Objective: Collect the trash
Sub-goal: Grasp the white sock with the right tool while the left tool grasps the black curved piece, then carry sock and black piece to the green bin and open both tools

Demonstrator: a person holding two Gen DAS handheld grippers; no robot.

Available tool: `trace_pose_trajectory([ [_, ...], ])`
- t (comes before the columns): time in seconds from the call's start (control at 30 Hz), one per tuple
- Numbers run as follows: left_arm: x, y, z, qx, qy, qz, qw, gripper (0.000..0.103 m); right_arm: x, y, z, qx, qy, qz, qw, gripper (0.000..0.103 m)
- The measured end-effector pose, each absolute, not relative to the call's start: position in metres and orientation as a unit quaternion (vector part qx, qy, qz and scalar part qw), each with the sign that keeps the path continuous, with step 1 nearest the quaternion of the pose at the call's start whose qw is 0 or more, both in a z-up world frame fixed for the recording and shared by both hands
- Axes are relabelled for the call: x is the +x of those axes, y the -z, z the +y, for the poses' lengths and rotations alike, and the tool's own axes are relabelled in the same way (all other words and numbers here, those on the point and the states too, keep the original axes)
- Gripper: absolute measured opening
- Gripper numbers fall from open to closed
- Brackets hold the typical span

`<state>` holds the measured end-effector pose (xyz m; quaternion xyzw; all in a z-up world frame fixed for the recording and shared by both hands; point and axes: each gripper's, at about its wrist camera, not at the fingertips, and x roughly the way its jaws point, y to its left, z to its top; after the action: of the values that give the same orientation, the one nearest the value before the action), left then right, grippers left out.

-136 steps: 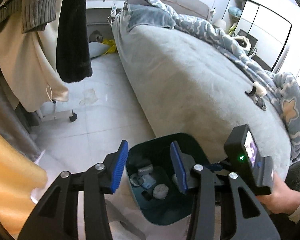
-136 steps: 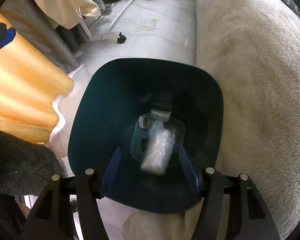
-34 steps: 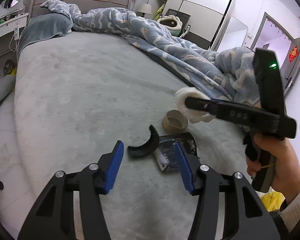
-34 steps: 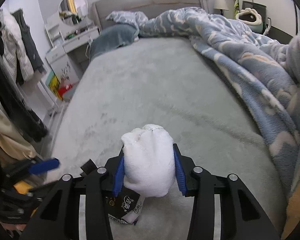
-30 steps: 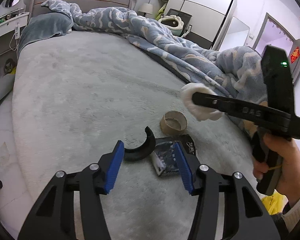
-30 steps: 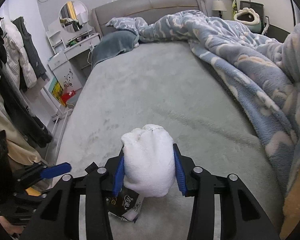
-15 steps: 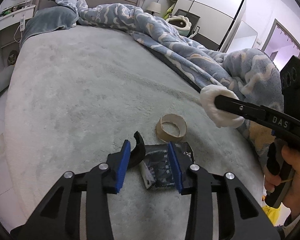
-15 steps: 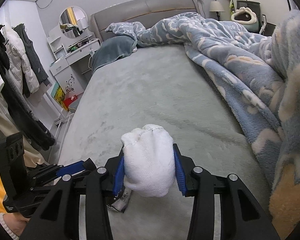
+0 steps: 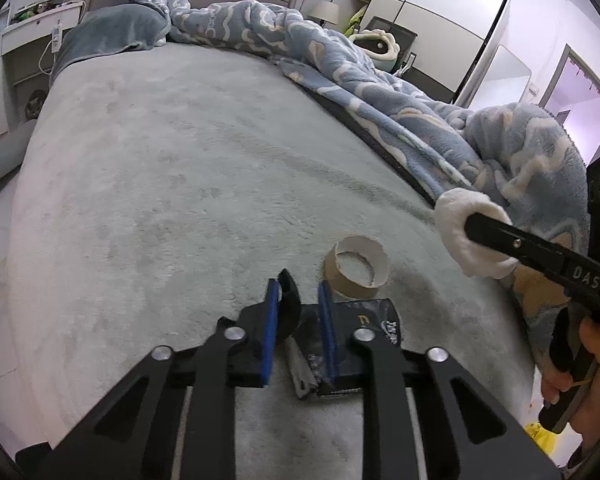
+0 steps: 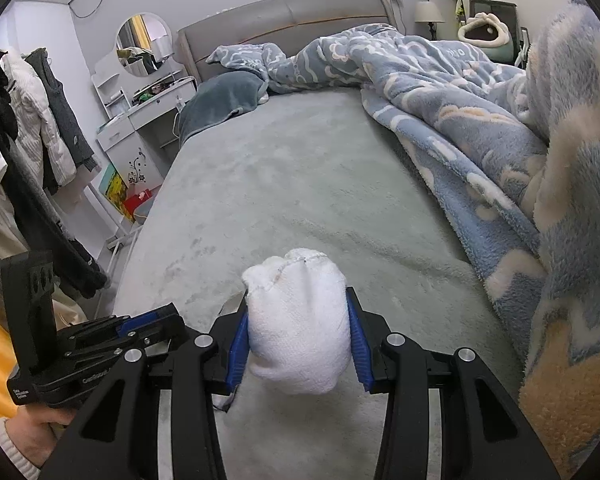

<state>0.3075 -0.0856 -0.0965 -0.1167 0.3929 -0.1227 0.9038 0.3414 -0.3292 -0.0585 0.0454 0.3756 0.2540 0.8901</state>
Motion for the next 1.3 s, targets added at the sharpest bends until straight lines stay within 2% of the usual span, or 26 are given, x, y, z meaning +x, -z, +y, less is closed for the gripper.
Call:
trace_pose_trajectory([
  [0.07,0.308,0.096,-0.085,-0.113,0.119,0.394,0.904,0.011,0.342,0.058,-0.329,0.045,-0.255,0.375,0.89,0.044],
  [0.17,0.307,0.095,-0.082,-0.115,0.12,0.393,0.904,0.009,0.34,0.057,-0.327,0.045,-0.255,0.374,0.89,0.044],
  [0.67,0.283,0.077,-0.051,-0.116,0.121,0.37,0.914,0.009,0.327,0.045,-0.282,0.059,-0.283,0.363,0.886,0.044],
  [1.0,0.242,0.069,-0.02,-0.092,0.114,0.347,0.926,0.009,0.289,0.055,-0.251,0.063,-0.283,0.376,0.88,0.044],
  [1.3,0.208,0.083,0.015,-0.091,0.081,0.368,0.922,0.009,0.234,0.057,-0.218,0.049,-0.302,0.378,0.874,0.044],
])
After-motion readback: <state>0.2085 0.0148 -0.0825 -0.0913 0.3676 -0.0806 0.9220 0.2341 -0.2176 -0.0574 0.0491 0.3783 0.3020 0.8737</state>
